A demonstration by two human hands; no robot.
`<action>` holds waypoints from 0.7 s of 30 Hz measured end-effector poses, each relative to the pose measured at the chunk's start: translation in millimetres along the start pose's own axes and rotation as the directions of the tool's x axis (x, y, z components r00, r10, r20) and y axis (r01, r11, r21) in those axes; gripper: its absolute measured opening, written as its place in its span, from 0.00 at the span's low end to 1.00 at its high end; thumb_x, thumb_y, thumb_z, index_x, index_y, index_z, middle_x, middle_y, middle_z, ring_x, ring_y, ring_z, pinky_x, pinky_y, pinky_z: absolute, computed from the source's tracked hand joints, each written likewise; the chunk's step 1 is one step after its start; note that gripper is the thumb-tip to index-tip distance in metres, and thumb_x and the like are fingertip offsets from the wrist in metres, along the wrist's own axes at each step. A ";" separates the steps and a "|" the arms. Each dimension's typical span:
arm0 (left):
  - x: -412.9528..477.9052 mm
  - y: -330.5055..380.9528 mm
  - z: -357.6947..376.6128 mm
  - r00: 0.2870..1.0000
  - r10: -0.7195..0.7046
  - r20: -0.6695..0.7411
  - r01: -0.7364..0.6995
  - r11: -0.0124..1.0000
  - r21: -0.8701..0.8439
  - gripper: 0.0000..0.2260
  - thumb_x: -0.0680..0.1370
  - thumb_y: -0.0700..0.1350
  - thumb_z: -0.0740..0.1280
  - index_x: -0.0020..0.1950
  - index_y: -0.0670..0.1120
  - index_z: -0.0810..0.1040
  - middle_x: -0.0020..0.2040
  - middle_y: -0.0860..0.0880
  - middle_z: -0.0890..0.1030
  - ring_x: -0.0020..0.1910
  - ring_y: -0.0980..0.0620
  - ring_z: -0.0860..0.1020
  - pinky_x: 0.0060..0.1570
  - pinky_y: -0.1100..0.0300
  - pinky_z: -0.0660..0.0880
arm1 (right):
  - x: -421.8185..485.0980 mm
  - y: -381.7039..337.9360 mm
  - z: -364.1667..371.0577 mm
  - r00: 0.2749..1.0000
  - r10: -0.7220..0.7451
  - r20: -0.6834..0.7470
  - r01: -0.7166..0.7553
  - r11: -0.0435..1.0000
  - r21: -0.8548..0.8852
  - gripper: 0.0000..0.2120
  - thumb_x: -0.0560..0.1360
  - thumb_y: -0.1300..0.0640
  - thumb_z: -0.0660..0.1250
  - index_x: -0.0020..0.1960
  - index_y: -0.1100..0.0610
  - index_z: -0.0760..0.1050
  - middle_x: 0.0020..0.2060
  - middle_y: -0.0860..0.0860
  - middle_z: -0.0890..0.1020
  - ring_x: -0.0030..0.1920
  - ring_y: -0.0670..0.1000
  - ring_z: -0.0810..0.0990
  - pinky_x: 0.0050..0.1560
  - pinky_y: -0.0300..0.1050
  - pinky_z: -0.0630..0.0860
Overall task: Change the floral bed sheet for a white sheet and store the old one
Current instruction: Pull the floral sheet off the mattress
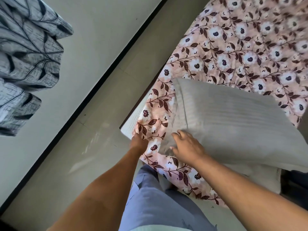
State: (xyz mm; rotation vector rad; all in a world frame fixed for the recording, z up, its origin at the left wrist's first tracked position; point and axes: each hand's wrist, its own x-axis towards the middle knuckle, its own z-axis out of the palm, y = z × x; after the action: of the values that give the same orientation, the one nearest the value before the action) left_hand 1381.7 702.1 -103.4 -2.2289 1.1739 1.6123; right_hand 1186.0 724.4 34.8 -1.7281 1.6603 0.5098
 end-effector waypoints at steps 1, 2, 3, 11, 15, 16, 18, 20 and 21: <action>-7.5 5.6 2.7 0.999 0.050 -0.003 -0.050 0.998 0.037 0.28 0.79 0.49 0.67 0.75 0.42 0.63 0.68 0.40 0.75 0.63 0.39 0.76 0.58 0.50 0.75 | -4.8 3.3 -3.1 0.999 -0.003 -0.035 0.003 1.000 -0.011 0.26 0.82 0.46 0.62 0.76 0.55 0.63 0.76 0.57 0.65 0.75 0.58 0.64 0.73 0.56 0.67; -11.8 9.7 4.6 0.997 0.074 -0.005 -0.073 0.994 0.077 0.29 0.79 0.50 0.67 0.76 0.43 0.61 0.70 0.40 0.73 0.65 0.39 0.74 0.61 0.49 0.74 | -8.1 6.3 -5.5 0.998 -0.005 -0.067 0.003 1.000 -0.022 0.26 0.82 0.46 0.62 0.76 0.56 0.63 0.76 0.57 0.64 0.75 0.58 0.64 0.73 0.56 0.67; -13.3 10.5 7.1 0.995 0.096 -0.010 -0.094 0.987 0.128 0.30 0.79 0.52 0.66 0.77 0.43 0.61 0.72 0.40 0.71 0.68 0.39 0.72 0.64 0.48 0.72 | -9.0 8.2 -5.5 0.996 -0.003 -0.086 0.001 0.999 -0.032 0.26 0.82 0.46 0.61 0.76 0.56 0.63 0.77 0.58 0.64 0.75 0.58 0.64 0.73 0.56 0.66; -88.4 66.0 36.4 0.941 0.335 0.035 -0.326 0.879 0.348 0.30 0.82 0.57 0.61 0.78 0.40 0.60 0.74 0.39 0.69 0.71 0.39 0.69 0.68 0.49 0.68 | -60.5 61.2 -2.5 0.968 0.116 -0.222 -0.104 0.992 0.066 0.27 0.81 0.44 0.61 0.76 0.54 0.63 0.79 0.59 0.60 0.77 0.59 0.61 0.74 0.55 0.62; -137.1 89.4 62.6 0.882 0.471 0.015 -0.431 0.792 0.432 0.30 0.83 0.55 0.59 0.79 0.40 0.58 0.77 0.39 0.64 0.75 0.41 0.64 0.74 0.48 0.63 | -100.1 99.4 13.2 0.951 0.173 -0.255 -0.143 0.981 0.131 0.30 0.82 0.41 0.59 0.78 0.54 0.60 0.81 0.58 0.56 0.80 0.59 0.55 0.78 0.56 0.57; -152.5 94.1 73.1 0.859 0.511 0.007 -0.456 0.760 0.463 0.28 0.84 0.54 0.59 0.78 0.39 0.58 0.77 0.40 0.64 0.75 0.41 0.64 0.74 0.48 0.63 | -115.2 112.0 19.0 0.949 0.182 -0.256 -0.148 0.978 0.147 0.30 0.82 0.41 0.59 0.79 0.54 0.60 0.81 0.59 0.54 0.81 0.59 0.53 0.78 0.56 0.56; -176.2 98.1 91.5 0.823 0.568 0.002 -0.491 0.711 0.503 0.26 0.84 0.54 0.58 0.77 0.39 0.59 0.77 0.40 0.63 0.75 0.42 0.63 0.75 0.49 0.62 | -139.0 132.6 30.4 0.949 0.191 -0.250 -0.153 0.974 0.167 0.30 0.82 0.41 0.58 0.79 0.54 0.59 0.82 0.59 0.52 0.81 0.59 0.52 0.78 0.57 0.55; -198.9 99.7 116.3 0.787 0.617 0.029 -0.525 0.643 0.558 0.29 0.84 0.55 0.57 0.79 0.39 0.57 0.79 0.41 0.59 0.78 0.43 0.58 0.78 0.49 0.57 | -164.7 157.9 44.3 0.940 0.208 -0.271 -0.166 0.972 0.169 0.31 0.82 0.41 0.57 0.80 0.53 0.56 0.82 0.59 0.50 0.81 0.60 0.51 0.78 0.58 0.54; -210.2 100.1 130.2 0.778 0.627 0.049 -0.529 0.611 0.588 0.31 0.84 0.57 0.57 0.80 0.40 0.54 0.81 0.42 0.56 0.79 0.43 0.55 0.79 0.49 0.54 | -178.1 171.2 52.9 0.936 0.220 -0.275 -0.177 0.969 0.174 0.32 0.82 0.40 0.57 0.81 0.53 0.55 0.82 0.59 0.50 0.81 0.60 0.51 0.78 0.58 0.54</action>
State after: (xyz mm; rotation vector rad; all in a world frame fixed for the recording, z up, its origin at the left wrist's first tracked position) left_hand 1194.7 808.4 54.4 -1.6671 2.2593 0.9758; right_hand 1007.8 895.8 87.0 -1.5938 2.0433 0.2202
